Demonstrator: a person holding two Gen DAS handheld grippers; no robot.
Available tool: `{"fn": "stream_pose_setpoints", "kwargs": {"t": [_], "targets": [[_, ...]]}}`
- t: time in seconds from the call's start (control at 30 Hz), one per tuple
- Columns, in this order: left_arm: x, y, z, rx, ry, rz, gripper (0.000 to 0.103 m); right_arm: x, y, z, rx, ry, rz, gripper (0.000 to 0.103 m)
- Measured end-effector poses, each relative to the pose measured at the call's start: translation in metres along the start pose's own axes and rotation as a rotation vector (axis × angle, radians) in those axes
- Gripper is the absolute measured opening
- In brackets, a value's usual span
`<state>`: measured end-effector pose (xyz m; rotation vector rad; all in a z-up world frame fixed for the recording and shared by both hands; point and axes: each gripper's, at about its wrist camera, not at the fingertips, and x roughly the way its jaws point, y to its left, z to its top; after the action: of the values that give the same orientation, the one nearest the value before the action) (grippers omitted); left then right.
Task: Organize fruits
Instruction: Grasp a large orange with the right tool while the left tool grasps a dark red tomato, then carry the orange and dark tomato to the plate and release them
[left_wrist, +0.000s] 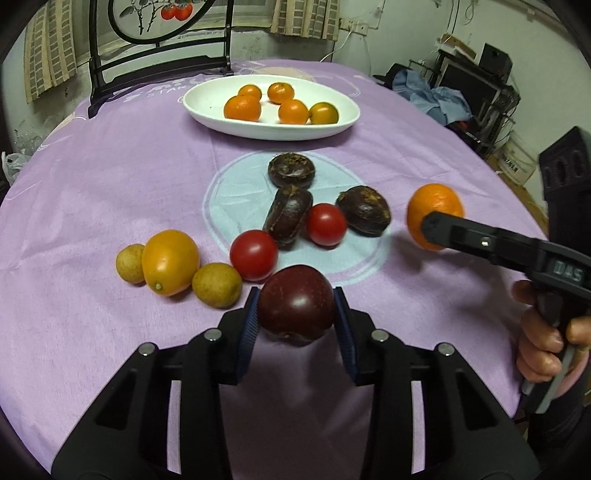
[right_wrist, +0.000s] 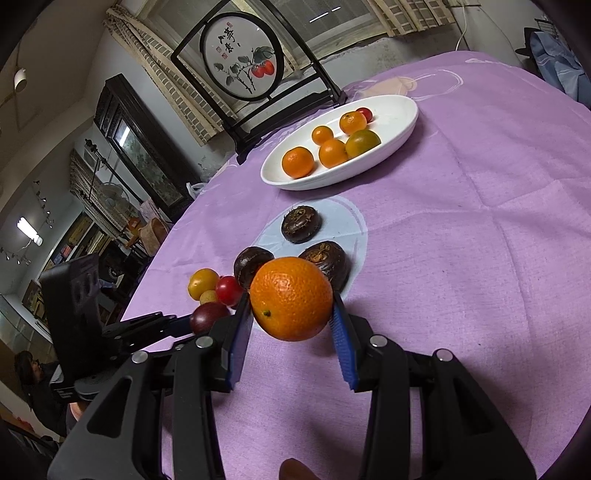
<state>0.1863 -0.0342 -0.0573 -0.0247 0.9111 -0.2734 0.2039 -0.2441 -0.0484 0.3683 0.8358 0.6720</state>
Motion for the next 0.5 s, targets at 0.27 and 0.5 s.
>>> {"fn": "stream_pose_setpoints", "kwargs": {"t": [0.27,0.5], "targets": [[-0.03,0.016,0.007,-0.038,-0.077,-0.058,0.039,0.001,0.022,0.002,-0.105,0.003,-0.083,0.042],[-0.036,0.027,0.046,-0.029,-0.124,-0.061,0.039,0.004,0.049,0.042,-0.199,-0.045,-0.132,0.042]]}}
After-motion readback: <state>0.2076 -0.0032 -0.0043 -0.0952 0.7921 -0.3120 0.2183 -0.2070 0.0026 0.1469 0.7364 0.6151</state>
